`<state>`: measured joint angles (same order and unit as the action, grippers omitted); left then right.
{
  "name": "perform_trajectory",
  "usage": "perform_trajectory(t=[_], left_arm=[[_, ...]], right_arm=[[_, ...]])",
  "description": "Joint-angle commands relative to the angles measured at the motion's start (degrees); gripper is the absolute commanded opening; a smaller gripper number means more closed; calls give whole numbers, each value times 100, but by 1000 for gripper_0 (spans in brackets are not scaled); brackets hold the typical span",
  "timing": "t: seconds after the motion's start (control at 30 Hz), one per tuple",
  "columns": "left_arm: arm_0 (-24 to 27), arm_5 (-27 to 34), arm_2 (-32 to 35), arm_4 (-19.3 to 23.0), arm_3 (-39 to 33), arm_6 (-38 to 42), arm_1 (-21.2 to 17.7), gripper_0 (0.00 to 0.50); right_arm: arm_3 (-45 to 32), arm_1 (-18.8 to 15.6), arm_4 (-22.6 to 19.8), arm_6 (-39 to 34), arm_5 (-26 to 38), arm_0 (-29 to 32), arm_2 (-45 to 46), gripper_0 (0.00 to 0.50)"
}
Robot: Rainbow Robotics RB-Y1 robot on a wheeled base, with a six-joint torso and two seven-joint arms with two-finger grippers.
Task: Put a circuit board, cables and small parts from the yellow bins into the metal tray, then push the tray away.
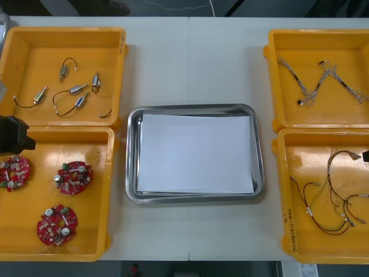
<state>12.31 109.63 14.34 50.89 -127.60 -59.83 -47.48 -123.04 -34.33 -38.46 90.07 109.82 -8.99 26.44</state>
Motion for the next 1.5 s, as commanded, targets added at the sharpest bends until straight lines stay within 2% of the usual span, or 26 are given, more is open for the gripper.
perform_trajectory(t=[0.03, 0.23, 0.43, 0.6, 0.83, 0.87, 0.93, 1.3, 1.5], left_arm=[[-80, 37, 175, 35, -168, -451, -235, 500], [-80, 37, 175, 35, -168, -451, -235, 500], [-80, 37, 175, 35, -168, -451, -235, 500], [-80, 37, 175, 35, -168, -451, -235, 500], [-80, 37, 175, 35, -168, -451, -235, 500], [-317, 37, -1, 53, -54, -451, -68, 500], [-352, 37, -36, 53, -28, -451, -60, 500], [-291, 37, -19, 220, -37, -635, -147, 500], [-300, 37, -10, 273, -28, -1145, -235, 500]], right_arm=[[-177, -215, -21, -253, 18, 91, 186, 500], [-177, -215, -21, -253, 18, 91, 186, 500], [-238, -329, 32, -271, 18, -199, -25, 500], [-265, -136, 322, -332, 18, -41, 28, 500], [-282, 5, 480, -394, 18, 205, 151, 500], [-291, 31, 515, -429, 18, 267, 151, 500], [-300, 75, 559, -482, 18, 346, 177, 500], [-528, 374, 542, -1554, 18, 811, 300, 500], [-528, 568, 559, -2037, 18, 1040, 450, 500]])
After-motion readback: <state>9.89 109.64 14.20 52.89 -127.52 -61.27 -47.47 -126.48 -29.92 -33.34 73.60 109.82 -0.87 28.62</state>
